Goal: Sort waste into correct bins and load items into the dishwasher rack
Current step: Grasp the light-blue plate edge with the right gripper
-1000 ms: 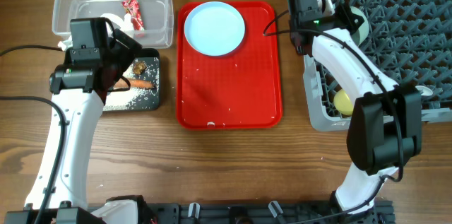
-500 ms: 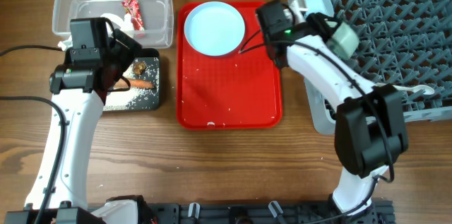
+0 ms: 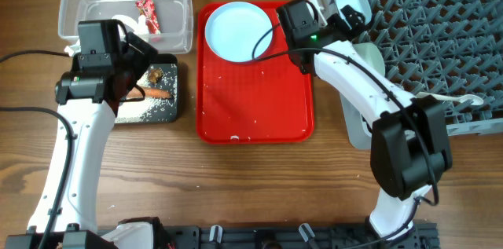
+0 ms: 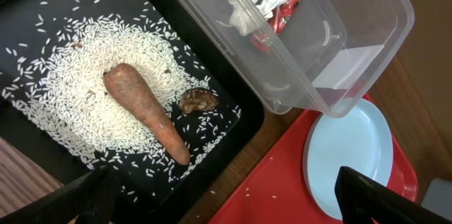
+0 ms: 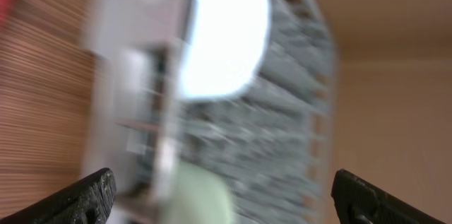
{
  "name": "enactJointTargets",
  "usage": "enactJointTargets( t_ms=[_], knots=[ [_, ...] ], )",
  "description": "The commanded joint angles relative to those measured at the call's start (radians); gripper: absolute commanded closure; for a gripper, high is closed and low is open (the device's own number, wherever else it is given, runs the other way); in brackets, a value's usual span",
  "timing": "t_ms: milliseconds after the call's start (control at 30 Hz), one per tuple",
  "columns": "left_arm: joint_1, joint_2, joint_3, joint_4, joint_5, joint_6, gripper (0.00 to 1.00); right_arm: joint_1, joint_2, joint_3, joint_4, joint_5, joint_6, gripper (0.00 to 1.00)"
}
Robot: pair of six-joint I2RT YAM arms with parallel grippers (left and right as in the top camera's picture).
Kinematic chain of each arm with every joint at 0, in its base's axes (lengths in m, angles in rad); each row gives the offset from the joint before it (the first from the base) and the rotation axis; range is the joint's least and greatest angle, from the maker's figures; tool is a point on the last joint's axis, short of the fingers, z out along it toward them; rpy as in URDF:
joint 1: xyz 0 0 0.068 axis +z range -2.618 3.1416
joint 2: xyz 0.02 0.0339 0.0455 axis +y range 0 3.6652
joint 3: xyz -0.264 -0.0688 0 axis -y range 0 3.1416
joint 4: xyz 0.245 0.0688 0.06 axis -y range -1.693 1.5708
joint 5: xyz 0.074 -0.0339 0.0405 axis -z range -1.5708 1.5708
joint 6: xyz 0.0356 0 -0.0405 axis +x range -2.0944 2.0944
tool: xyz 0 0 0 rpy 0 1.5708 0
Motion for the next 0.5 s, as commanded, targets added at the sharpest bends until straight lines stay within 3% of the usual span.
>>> enactJointTargets(
  t_ms=[0,67,133,233,333,400,467],
  knots=[
    [-0.003,0.002,-0.005,0.002,-0.003,0.009,0.00,0.042,-0.119,0.051,0.062,-0.671,0.145,0.00],
    [-0.003,0.002,-0.005,0.002,-0.003,0.009,0.00,0.041,-0.123,0.050,0.124,-1.015,0.153,0.00],
    [-0.003,0.002,-0.005,0.002,-0.003,0.009,0.00,0.041,-0.109,0.042,0.191,-1.123,0.167,0.00],
    [-0.003,0.002,-0.005,0.002,-0.003,0.009,0.00,0.037,-0.056,0.034,0.319,-1.123,0.386,0.03],
    [-0.003,0.002,-0.005,0.002,-0.003,0.009,0.00,0.035,-0.006,0.034,0.334,-1.023,0.629,0.23],
    [-0.003,0.002,-0.005,0.002,-0.003,0.009,0.00,0.037,0.043,0.034,0.294,-0.837,0.940,0.29],
    [-0.003,0.002,-0.005,0.002,-0.003,0.009,0.00,0.040,0.093,0.034,0.274,-0.753,1.073,0.41]
  ],
)
